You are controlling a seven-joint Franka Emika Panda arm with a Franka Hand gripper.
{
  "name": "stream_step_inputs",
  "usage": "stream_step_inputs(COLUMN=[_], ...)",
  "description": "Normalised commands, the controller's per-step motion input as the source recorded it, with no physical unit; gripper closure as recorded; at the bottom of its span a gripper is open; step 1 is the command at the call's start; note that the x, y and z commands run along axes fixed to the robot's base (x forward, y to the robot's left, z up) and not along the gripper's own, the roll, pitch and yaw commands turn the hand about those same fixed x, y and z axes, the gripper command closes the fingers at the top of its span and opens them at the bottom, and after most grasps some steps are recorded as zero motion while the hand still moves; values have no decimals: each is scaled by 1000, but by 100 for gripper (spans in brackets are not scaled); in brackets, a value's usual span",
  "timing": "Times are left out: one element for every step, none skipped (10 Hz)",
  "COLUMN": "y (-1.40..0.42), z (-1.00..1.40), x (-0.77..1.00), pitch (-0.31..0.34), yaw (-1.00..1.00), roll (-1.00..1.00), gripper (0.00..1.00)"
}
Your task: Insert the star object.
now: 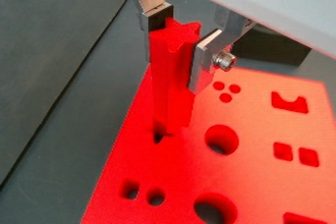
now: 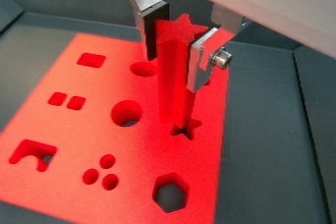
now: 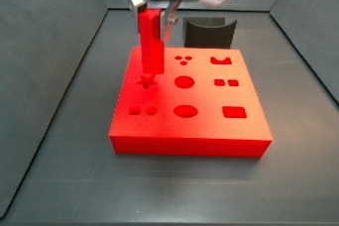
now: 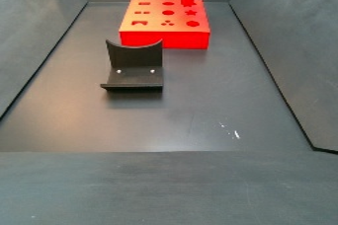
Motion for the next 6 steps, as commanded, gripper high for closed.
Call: stream_step_inputs(y=[0, 120, 57, -34, -94, -43], z=[-191, -191, -197, -149, -131, -103], x=[-43, -200, -226, -91, 0, 54], pitch=[-76, -31, -3, 0, 0, 0], yaw=[0, -3, 0, 46, 34, 0], roll=[-40, 0, 29, 110, 123, 84], gripper=[100, 100, 100, 100, 100, 100])
